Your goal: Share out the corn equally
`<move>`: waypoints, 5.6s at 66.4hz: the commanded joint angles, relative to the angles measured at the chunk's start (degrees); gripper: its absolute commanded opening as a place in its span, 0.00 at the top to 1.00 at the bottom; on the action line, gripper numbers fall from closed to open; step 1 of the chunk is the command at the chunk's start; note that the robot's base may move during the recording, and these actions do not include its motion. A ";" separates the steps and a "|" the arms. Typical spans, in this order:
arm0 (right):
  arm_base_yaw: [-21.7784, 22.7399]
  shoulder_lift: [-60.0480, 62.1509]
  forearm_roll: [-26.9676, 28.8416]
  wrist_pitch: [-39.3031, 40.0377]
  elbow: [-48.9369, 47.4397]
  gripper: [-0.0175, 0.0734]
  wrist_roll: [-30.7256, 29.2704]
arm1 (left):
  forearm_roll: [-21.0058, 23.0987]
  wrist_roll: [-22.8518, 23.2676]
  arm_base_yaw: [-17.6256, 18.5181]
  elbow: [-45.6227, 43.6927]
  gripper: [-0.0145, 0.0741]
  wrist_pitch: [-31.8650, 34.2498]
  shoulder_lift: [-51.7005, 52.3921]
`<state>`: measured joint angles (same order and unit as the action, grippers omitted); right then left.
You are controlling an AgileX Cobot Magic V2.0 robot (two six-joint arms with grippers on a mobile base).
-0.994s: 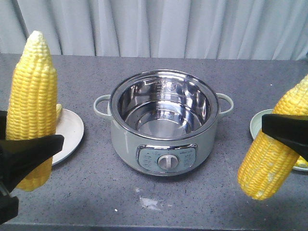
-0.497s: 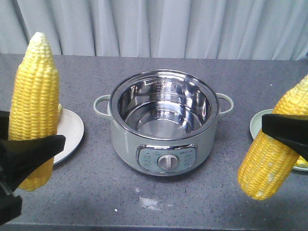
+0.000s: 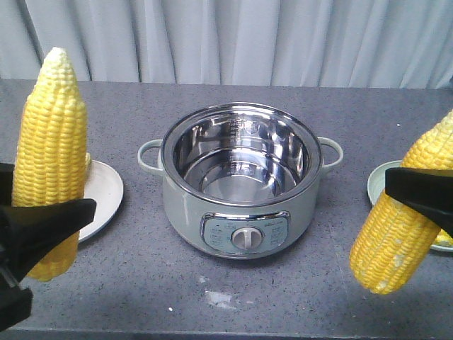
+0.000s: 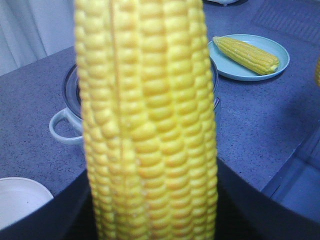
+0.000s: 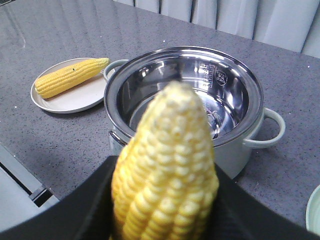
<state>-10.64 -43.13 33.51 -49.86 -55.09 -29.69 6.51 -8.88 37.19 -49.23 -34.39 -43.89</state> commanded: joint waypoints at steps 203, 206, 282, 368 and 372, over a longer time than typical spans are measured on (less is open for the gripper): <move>0.08 0.15 1.57 3.48 -1.43 0.59 -0.21 | 0.41 0.12 0.00 -1.57 0.54 4.08 0.36; 0.08 0.15 1.57 3.48 -1.43 0.59 -0.21 | 0.41 0.12 0.00 -1.57 0.54 4.08 0.36; 0.08 0.15 1.57 3.48 -1.43 0.59 -0.21 | 0.41 0.12 0.00 -1.57 0.54 4.08 0.36; 0.08 0.15 1.57 3.48 -1.43 0.59 -0.21 | 0.41 0.12 0.00 -1.57 0.54 4.08 0.36; 0.08 0.15 1.57 3.48 -1.43 0.59 -0.21 | 0.41 0.12 0.00 -1.57 0.54 4.08 0.36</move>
<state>-10.64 -43.13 33.51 -49.86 -55.09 -29.69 6.46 -8.88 37.19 -49.23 -34.39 -43.89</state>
